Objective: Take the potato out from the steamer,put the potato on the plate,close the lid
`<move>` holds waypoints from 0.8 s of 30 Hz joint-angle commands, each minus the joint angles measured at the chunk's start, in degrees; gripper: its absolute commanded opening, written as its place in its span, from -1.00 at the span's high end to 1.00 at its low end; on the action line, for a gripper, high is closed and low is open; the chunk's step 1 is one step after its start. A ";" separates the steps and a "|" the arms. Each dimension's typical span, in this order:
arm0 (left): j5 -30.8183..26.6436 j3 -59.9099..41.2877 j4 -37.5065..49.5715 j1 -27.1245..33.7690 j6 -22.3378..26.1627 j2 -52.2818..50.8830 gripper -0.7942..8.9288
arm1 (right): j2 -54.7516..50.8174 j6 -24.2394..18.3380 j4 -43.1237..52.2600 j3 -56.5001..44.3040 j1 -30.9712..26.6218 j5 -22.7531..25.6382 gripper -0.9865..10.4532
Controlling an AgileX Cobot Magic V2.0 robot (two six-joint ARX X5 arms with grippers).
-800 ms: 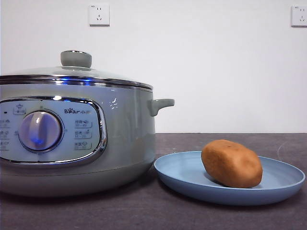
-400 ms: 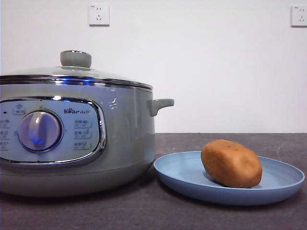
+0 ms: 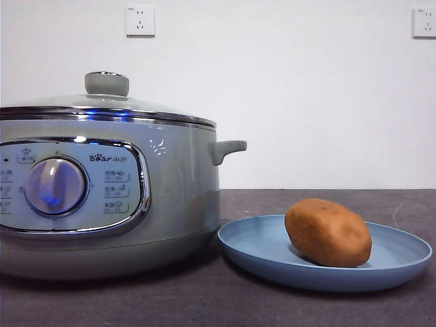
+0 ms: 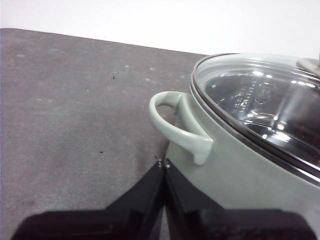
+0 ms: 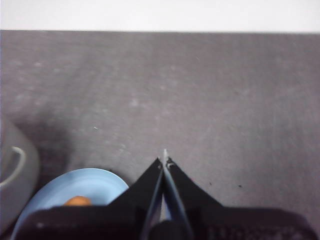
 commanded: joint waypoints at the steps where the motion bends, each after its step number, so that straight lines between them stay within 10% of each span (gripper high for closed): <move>1: -0.09 -0.83 0.24 0.17 0.22 -0.15 0.84 | -3.43 0.39 6.34 -6.60 -1.05 -0.02 0.83; 12: -0.09 -0.83 0.24 0.17 0.22 -0.15 0.84 | -18.88 4.61 39.65 -41.31 -1.66 0.04 0.83; 24: -0.07 -0.83 0.24 0.17 0.22 -0.15 0.84 | -32.17 9.97 40.54 -57.66 -1.64 0.42 0.83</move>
